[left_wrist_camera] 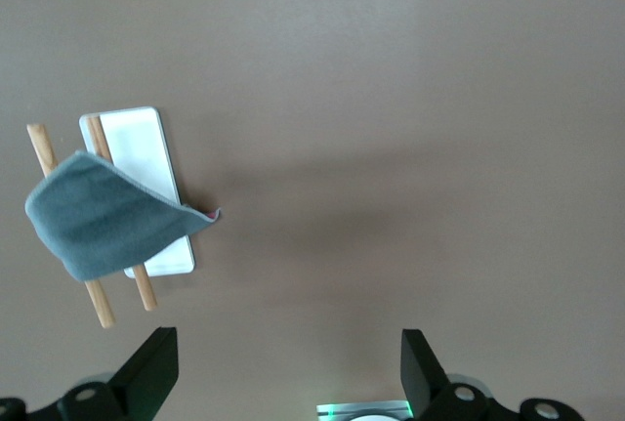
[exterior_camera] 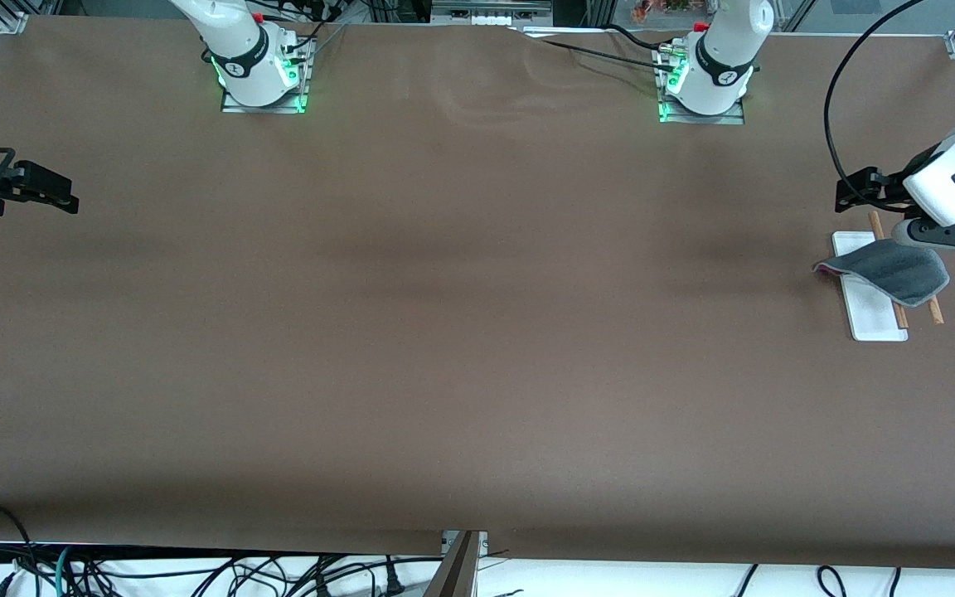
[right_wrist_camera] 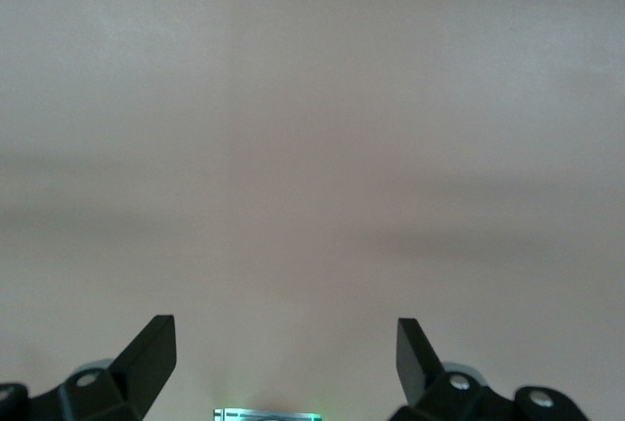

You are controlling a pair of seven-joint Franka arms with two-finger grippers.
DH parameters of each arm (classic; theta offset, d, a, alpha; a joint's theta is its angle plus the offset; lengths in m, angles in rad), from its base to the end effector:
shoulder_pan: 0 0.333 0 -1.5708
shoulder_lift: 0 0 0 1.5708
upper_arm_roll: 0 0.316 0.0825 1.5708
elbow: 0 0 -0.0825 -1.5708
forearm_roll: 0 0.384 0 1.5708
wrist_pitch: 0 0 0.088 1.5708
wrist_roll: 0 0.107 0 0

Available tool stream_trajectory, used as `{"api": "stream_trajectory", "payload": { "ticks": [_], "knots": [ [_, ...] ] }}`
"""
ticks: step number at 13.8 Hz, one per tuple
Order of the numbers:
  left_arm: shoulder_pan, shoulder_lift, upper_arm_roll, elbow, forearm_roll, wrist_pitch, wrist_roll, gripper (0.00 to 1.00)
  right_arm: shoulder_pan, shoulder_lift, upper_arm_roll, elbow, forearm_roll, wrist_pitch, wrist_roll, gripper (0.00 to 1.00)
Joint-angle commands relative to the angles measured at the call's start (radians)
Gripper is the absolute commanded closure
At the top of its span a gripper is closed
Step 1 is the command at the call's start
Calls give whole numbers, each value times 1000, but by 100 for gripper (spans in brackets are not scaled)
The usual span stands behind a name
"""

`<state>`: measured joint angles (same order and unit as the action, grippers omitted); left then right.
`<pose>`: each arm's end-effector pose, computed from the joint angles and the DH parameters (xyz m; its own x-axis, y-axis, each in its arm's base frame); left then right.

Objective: Pass towel and hang on rack

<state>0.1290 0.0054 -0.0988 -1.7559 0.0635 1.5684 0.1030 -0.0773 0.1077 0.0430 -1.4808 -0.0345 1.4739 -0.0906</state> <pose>0.5423 0.0233 0.5352 0.9777 -0.0731 -0.1970 -0.0828 -0.9957 -0.0418 0.5760 -0.0251 0.5977 0.9918 0.0534 -0.1164 0.0560 -0.9982 0.0194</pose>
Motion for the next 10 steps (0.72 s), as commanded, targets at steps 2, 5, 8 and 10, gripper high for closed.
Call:
{"api": "stream_trajectory", "payload": {
  "ticks": [2,5,8,10],
  "knots": [
    [-22,-4,48,-17,-74,22,-52,0,-2,-10,-2,-9,2,5,-12,0],
    [-19,8,48,4,-88,24,-81,0,-2,-10,-2,-9,4,5,-12,0],
    [-22,-4,47,9,-90,25,-143,0,-4,-10,-2,-9,4,5,-12,0],
    [-28,-24,47,9,-87,25,-161,0,-4,-10,-3,-9,4,5,-12,0]
  ]
}}
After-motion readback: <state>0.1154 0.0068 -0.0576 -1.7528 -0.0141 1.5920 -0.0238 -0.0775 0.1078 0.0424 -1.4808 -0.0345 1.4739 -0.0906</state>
